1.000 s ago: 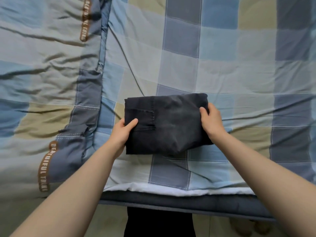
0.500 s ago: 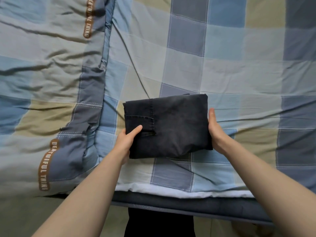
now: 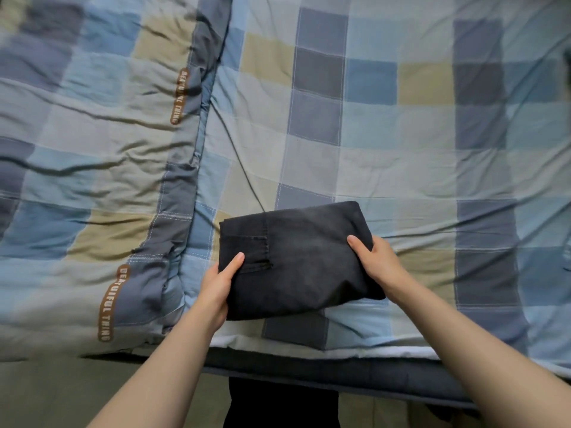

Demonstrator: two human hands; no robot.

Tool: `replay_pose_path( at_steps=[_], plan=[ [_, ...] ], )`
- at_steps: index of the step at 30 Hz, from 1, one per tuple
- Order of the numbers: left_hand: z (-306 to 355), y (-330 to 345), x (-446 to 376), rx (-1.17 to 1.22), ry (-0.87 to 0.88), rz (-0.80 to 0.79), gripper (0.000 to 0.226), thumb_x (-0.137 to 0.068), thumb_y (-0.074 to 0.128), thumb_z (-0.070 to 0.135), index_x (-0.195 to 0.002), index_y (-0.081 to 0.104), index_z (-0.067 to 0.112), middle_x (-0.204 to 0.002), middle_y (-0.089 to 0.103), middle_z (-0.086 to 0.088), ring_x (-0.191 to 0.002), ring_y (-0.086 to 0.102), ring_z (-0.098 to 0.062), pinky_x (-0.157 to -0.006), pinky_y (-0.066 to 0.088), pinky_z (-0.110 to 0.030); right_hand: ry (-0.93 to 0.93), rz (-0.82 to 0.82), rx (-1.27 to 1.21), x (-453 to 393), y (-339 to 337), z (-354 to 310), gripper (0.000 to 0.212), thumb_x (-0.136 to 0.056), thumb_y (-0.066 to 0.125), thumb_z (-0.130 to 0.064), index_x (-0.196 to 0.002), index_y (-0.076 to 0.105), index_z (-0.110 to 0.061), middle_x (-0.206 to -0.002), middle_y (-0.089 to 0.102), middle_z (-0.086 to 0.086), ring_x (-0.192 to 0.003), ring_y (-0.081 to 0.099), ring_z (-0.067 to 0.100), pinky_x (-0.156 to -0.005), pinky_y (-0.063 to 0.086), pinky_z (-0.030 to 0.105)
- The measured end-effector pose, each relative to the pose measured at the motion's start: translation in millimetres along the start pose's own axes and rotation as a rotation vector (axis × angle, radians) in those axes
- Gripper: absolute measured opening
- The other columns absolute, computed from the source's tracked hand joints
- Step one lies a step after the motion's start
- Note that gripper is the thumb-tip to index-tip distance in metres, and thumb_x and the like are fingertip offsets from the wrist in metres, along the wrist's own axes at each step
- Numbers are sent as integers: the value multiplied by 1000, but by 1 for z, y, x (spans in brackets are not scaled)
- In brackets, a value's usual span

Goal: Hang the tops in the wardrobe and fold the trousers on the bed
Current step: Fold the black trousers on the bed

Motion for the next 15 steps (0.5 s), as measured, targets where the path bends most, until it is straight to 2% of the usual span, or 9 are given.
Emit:
replay_pose_path(
  at_steps=[3, 5, 7, 11, 15],
  plan=[
    [32, 15, 55, -18, 53, -34, 34, -86, 70, 33, -114, 67, 14, -104, 75, -8, -94, 72, -24, -69, 57, -32, -19, 53, -36, 50, -41, -37, 26, -95, 57, -30, -105, 66, -8, -100, 69, 3, -95, 63, 18, -75, 48, 26],
    [56, 24, 89, -26, 107, -43, 30, -87, 69, 30, -111, 68, 12, -102, 75, -9, -91, 73, -23, -65, 58, -30, -40, 69, -78, 80, -64, -62, 20, -94, 57, -29, -101, 65, -12, -98, 69, 1, -95, 64, 17, -76, 48, 28],
    [83, 37, 130, -46, 178, -77, 29, -87, 69, 30, -110, 69, 14, -102, 75, -8, -92, 73, -22, -64, 58, -28, -76, 92, -108, 116, -91, -87, 19, -95, 57, -29, -101, 64, -13, -96, 69, 0, -91, 64, 13, -73, 48, 25],
    [126, 61, 218, -82, 310, -111, 26, -86, 71, 34, -105, 71, 17, -100, 76, -6, -91, 73, -22, -62, 57, -26, -138, 155, -164, 191, -144, -127, 19, -95, 57, -30, -105, 65, -17, -95, 68, -10, -86, 61, -2, -63, 46, 8],
    [159, 83, 293, -119, 391, -164, 26, -80, 74, 40, -99, 75, 22, -101, 75, -7, -91, 73, -24, -65, 58, -29, -182, 258, -235, 261, -185, -155, 9, -94, 58, -32, -93, 65, -26, -81, 68, -25, -77, 61, -15, -59, 42, 2]
  ],
)
Point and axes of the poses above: each hand's wrist, its own x-axis away from the middle knuckle, its own y-axis out of the palm, z = x × y, the point moved 4 cm from there along -x, towards the middle knuckle
